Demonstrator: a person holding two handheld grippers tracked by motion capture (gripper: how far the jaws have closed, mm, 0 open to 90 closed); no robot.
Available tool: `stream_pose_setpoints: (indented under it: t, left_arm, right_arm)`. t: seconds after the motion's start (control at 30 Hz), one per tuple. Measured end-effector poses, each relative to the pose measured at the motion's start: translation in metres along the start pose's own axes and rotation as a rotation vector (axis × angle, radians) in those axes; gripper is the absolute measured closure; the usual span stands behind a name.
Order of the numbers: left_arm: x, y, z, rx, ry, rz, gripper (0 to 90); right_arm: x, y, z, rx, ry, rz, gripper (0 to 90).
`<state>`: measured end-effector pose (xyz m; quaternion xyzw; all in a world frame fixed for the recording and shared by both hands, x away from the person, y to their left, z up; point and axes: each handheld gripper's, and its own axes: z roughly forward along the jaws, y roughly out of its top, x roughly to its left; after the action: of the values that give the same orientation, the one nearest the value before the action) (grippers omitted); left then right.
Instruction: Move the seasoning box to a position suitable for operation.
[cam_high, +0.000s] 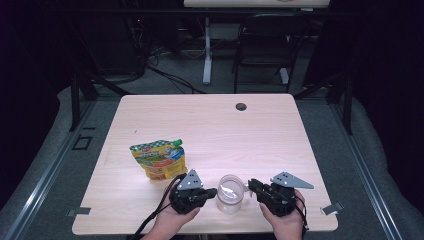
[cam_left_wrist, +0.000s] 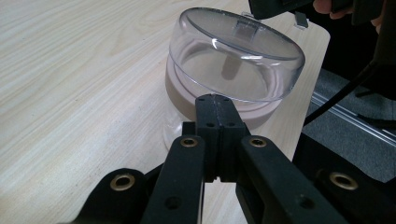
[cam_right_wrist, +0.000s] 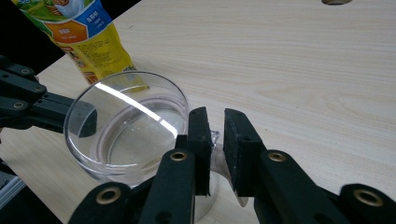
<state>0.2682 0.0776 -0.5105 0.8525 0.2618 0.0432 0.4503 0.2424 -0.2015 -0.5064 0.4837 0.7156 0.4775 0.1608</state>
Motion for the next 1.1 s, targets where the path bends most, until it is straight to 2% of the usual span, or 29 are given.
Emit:
stream_pose_setpoints:
  t: [0.33, 0.5, 0.6, 0.7, 0.73, 0.8, 0.9, 1.1]
  left_arm:
    - [-0.002, 0.006, -0.001, -0.008, 0.002, 0.011, 90.0]
    - [-0.003, 0.012, -0.003, -0.011, 0.000, 0.024, 90.0]
    - [-0.005, 0.018, -0.003, -0.017, -0.002, 0.040, 90.0]
    - [-0.007, 0.022, -0.003, -0.021, -0.002, 0.045, 90.0]
    - [-0.008, 0.024, -0.004, -0.022, 0.001, 0.045, 90.0]
    - [-0.009, 0.030, -0.004, -0.023, 0.003, 0.060, 90.0]
    - [-0.010, 0.035, -0.003, -0.029, -0.002, 0.058, 90.0]
    - [-0.012, 0.042, -0.001, -0.029, -0.003, 0.071, 90.0]
  right_arm:
    - [0.003, 0.001, -0.003, 0.004, -0.002, -0.015, 78.4]
    - [0.007, -0.001, -0.008, 0.034, -0.009, -0.048, 73.4]
    - [0.009, -0.006, -0.013, 0.045, 0.003, -0.050, 70.2]
    - [0.011, -0.009, -0.015, 0.048, 0.007, -0.053, 68.2]
    - [0.014, -0.010, -0.016, 0.036, 0.012, -0.062, 64.7]
    - [0.016, -0.010, -0.017, 0.039, 0.009, -0.077, 63.3]
    - [0.017, -0.012, -0.019, 0.034, -0.008, -0.104, 60.9]
    - [0.017, -0.015, -0.020, 0.052, 0.010, -0.099, 59.2]
